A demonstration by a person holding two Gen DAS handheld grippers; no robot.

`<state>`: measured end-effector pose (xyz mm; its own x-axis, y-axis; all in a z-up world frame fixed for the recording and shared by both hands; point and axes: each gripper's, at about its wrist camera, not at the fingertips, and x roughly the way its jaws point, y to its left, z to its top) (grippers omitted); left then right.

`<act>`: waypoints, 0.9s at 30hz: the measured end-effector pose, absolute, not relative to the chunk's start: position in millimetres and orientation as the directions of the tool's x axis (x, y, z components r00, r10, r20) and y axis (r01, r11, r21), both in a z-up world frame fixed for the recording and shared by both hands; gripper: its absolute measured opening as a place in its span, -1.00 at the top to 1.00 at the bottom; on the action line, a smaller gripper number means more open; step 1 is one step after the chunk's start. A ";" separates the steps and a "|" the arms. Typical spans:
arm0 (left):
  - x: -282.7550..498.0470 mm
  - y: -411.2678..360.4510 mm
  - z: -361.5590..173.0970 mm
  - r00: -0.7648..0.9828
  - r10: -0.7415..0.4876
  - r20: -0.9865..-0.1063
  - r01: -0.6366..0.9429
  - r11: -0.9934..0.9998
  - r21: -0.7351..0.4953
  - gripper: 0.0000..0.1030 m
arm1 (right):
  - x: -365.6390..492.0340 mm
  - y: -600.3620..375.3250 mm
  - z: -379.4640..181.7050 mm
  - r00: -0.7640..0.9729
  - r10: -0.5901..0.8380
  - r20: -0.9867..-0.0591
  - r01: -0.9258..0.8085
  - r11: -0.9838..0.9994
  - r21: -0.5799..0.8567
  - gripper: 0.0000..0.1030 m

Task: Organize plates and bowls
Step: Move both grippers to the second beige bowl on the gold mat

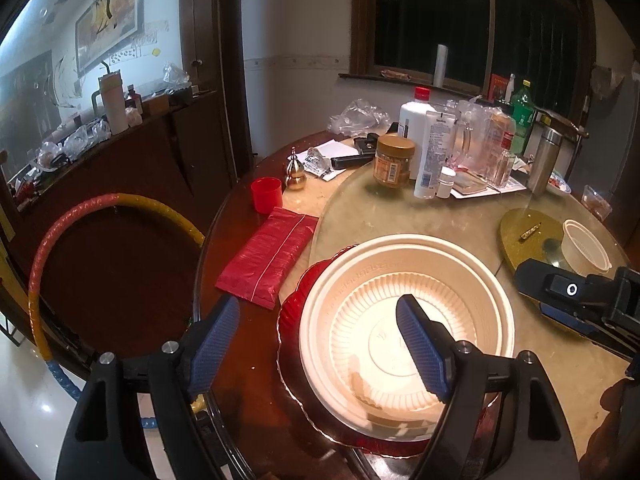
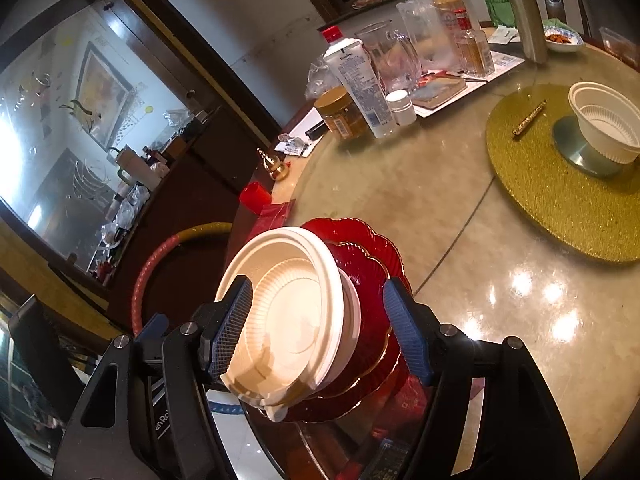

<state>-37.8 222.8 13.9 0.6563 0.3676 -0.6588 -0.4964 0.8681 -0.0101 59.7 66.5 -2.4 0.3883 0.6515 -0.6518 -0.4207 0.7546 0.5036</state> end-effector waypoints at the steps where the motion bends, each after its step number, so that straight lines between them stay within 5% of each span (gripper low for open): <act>1: -37.8 222.8 13.8 0.658 0.368 -0.657 -0.497 0.868 -0.012 -0.58 | 59.7 66.5 -2.6 0.385 0.652 -0.653 -0.422 0.754 0.504 -0.34; 13: -34.6 187.8 36.8 0.730 0.331 -0.599 -0.435 0.900 -0.033 -0.60 | 63.2 25.2 -0.1 0.403 0.658 -0.636 -0.405 0.751 0.521 -0.36; 19: -8.9 130.7 51.2 0.793 0.196 -0.577 -0.288 0.955 -0.072 -0.66 | 77.6 -46.2 -3.9 0.472 0.630 -0.616 -0.307 0.773 0.555 -0.36; 27: 62.6 45.6 27.1 0.751 0.020 -0.660 -0.107 0.990 -0.093 -0.66 | 105.7 -170.4 -21.4 0.604 0.542 -0.583 -0.034 0.749 0.662 -0.36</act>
<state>62.6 45.6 27.1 0.7510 0.0198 -0.6600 -0.1074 0.9899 -0.0925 105.7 -170.4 -21.4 0.6044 0.5425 -0.5834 -0.0338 0.7491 0.6616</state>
